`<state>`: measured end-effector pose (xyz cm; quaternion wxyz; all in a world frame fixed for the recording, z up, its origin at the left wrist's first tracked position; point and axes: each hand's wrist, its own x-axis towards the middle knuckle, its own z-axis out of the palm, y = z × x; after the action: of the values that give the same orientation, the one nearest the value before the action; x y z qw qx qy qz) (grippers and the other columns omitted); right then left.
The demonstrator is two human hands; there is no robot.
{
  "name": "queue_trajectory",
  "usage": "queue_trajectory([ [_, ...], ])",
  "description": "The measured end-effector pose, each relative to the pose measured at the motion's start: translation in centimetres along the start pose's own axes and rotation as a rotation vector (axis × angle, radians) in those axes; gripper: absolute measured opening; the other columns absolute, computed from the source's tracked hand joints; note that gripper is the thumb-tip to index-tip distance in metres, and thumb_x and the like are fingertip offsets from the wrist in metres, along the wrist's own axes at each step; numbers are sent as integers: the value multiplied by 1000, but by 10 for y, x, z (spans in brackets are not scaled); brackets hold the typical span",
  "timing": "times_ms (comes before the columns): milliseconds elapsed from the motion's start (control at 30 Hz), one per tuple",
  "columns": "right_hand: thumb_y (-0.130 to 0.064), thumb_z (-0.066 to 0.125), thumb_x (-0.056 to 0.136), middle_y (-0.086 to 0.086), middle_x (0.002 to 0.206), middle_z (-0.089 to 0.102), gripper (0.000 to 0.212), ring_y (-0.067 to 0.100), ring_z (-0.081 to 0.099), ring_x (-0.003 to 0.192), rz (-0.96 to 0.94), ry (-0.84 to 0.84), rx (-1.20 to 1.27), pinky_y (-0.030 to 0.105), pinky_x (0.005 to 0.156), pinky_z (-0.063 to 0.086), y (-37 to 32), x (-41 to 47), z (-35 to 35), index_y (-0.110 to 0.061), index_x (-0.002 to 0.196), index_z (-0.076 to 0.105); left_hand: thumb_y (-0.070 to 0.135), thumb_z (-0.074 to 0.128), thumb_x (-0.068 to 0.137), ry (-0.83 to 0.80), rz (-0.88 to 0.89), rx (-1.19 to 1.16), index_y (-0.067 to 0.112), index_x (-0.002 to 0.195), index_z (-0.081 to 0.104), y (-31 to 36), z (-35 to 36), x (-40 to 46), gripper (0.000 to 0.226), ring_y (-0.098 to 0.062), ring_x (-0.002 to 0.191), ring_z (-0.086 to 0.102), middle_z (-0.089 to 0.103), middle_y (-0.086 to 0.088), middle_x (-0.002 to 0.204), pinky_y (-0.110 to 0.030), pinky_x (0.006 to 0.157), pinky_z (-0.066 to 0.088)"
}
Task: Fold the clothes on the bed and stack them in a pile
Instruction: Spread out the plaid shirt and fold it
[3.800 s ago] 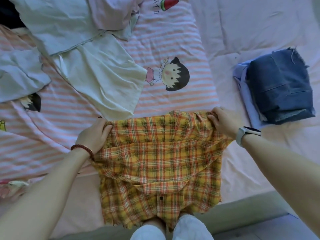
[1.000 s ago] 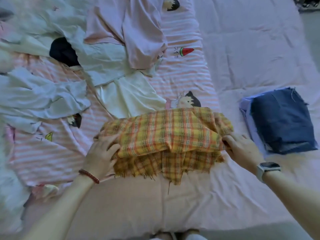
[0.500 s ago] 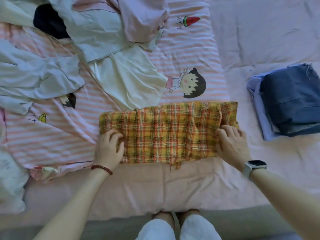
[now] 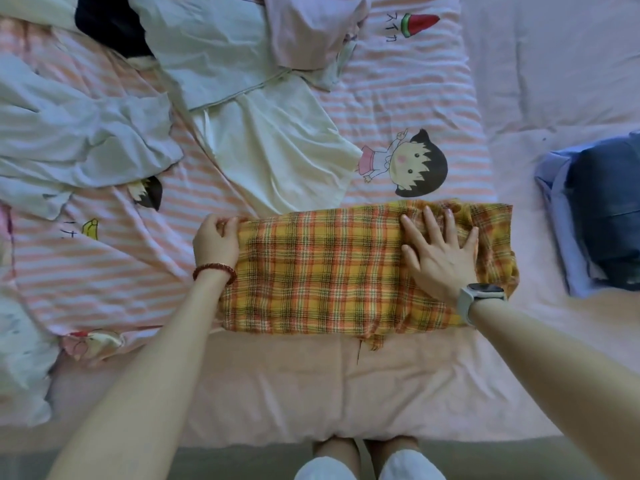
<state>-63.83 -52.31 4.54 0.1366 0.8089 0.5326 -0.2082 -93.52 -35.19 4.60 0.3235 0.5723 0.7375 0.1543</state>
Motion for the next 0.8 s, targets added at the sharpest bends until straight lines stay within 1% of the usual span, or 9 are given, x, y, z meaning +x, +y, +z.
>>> queue_trajectory([
  [167,-56,10,93,-14,156,-13,54,26,-12,144,71,-86,53,63,108,3,17,14,-2,-47,144,-7,23,48,95,167,-130,-121,0,101,55,-9,-3,-2,26,-26,95,54,61,-16,107,-26,76,37],
  [267,-45,20,98,-12,157,-2,52,23,0,145,83,-68,230,56,112,10,32,17,-14,-37,148,8,23,44,96,157,-183,-51,4,106,54,1,0,-2,23,-31,104,52,54,-16,117,-33,81,38],
  [333,-27,34,99,2,154,24,46,27,22,140,56,142,379,50,110,24,45,14,-23,-20,144,30,21,44,94,183,-102,146,11,116,51,10,0,-5,26,-34,113,46,46,-16,128,-43,91,36],
  [400,-14,43,95,15,140,42,41,32,37,128,134,346,481,45,106,30,60,12,-29,-6,135,42,18,48,90,218,111,254,12,124,49,21,2,-17,34,-36,122,39,43,-16,133,-51,100,29],
  [433,-11,46,93,18,135,46,41,34,40,125,190,384,501,44,105,31,67,13,-31,-4,134,44,18,51,88,207,247,297,11,125,50,27,6,-27,37,-36,124,38,43,-17,134,-52,103,25],
  [500,-13,50,93,19,132,47,42,34,40,123,284,364,533,46,105,32,80,15,-33,-4,133,44,19,57,86,101,484,405,11,127,52,40,23,-52,43,-37,126,39,46,-17,135,-55,105,21],
  [600,-21,52,92,16,129,51,40,32,43,122,369,314,590,44,104,34,94,23,-35,-6,129,50,27,62,83,-128,682,513,18,133,49,60,58,-91,52,-35,132,35,41,-13,143,-61,108,11],
  [700,-24,53,93,16,117,58,29,31,49,112,353,258,549,40,95,40,102,31,-34,-7,115,60,43,44,91,-279,748,662,30,146,24,69,91,-113,60,-28,144,5,11,-5,156,-58,109,-9],
  [800,-21,49,95,16,110,58,22,33,51,103,322,281,488,38,85,39,105,36,-34,-5,103,62,53,26,92,-327,665,749,39,145,-3,66,113,-113,62,-24,142,-17,-15,2,155,-54,105,-20],
])
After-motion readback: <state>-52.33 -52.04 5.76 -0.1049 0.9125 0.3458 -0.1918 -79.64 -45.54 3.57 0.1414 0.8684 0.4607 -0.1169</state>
